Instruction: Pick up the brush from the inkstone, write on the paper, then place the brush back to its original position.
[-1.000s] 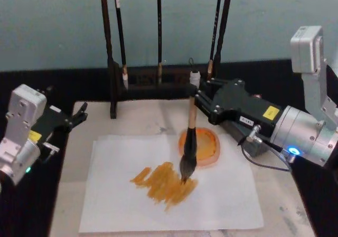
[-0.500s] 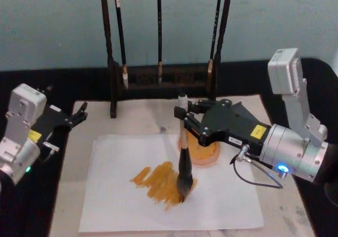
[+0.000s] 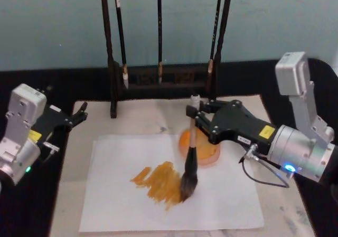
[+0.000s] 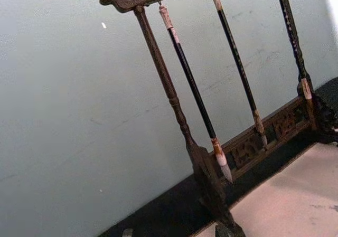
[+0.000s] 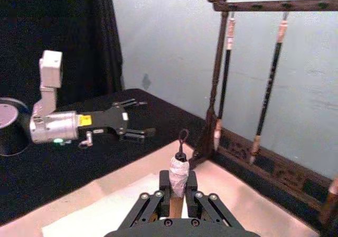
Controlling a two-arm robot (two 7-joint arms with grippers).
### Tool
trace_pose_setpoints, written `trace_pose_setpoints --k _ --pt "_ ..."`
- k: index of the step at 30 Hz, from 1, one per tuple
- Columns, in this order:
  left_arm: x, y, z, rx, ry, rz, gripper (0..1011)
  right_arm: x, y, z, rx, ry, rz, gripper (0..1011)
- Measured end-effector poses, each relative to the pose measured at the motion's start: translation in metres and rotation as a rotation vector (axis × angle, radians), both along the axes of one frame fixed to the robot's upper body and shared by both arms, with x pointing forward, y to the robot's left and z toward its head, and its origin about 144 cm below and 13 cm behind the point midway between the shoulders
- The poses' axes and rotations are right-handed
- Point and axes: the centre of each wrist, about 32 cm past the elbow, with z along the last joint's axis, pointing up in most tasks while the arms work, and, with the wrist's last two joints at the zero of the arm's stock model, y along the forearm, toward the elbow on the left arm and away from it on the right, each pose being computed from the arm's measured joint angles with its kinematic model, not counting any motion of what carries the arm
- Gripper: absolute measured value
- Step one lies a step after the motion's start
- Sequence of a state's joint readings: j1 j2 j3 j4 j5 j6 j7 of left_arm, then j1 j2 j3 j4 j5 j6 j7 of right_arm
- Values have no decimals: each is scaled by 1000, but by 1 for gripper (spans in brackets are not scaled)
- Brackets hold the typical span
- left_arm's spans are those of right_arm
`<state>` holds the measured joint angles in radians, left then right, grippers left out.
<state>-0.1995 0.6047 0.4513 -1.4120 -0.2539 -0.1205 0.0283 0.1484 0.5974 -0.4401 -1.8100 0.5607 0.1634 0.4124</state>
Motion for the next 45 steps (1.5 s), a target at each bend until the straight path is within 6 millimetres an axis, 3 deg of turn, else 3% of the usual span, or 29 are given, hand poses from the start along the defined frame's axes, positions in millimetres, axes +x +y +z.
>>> trace_pose_setpoints --k 19,34,45 --pt "0 0 0 0 0 0 1010 -2 -13 5 15 -18 -56 173" --pt "0 0 0 0 0 0 1010 -6 0 24 47 -69 17 173" --pt "0 0 0 0 0 0 1010 -8 10 17 62 -40 56 173"
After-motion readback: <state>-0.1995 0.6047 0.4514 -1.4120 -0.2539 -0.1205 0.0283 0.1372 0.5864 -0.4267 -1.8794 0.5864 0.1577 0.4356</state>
